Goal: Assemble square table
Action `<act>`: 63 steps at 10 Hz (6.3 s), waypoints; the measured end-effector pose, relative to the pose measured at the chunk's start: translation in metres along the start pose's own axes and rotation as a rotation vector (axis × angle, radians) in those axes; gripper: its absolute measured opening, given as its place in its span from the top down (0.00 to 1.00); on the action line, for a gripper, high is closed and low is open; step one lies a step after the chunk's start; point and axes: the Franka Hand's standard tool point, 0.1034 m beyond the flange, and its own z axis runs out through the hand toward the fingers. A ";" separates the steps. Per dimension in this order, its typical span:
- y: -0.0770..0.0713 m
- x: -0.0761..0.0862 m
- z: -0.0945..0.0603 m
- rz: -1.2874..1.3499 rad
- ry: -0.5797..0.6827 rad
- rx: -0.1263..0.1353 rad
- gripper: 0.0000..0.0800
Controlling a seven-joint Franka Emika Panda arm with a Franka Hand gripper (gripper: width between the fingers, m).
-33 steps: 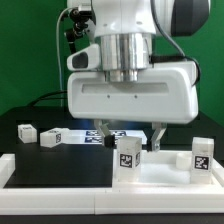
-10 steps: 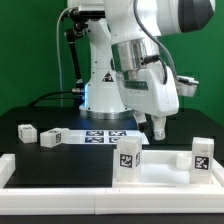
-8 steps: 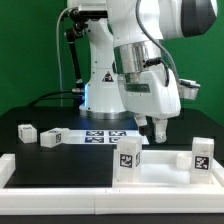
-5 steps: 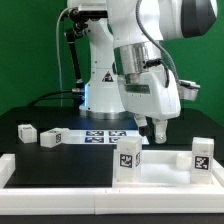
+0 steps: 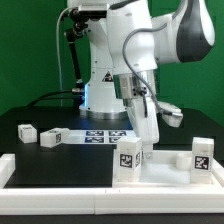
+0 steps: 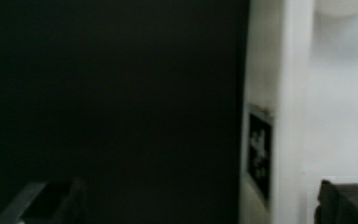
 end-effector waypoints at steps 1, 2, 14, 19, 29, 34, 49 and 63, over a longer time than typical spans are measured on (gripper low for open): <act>0.003 -0.010 0.005 0.024 -0.015 -0.023 0.19; 0.003 -0.010 0.004 0.011 -0.015 -0.022 0.19; 0.002 -0.008 0.005 0.012 -0.010 -0.018 0.93; 0.003 0.005 -0.002 -0.103 -0.002 -0.005 0.93; -0.007 0.098 -0.021 -0.812 0.006 0.011 0.93; -0.013 0.100 -0.021 -1.127 -0.008 -0.009 0.93; -0.105 0.057 -0.025 -3.098 -0.028 -0.316 0.93; -0.161 0.003 -0.010 -3.192 0.097 -0.228 0.93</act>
Offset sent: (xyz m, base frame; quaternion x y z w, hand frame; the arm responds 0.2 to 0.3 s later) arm 0.0000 0.0000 0.0000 0.0000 0.0000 0.0000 1.0000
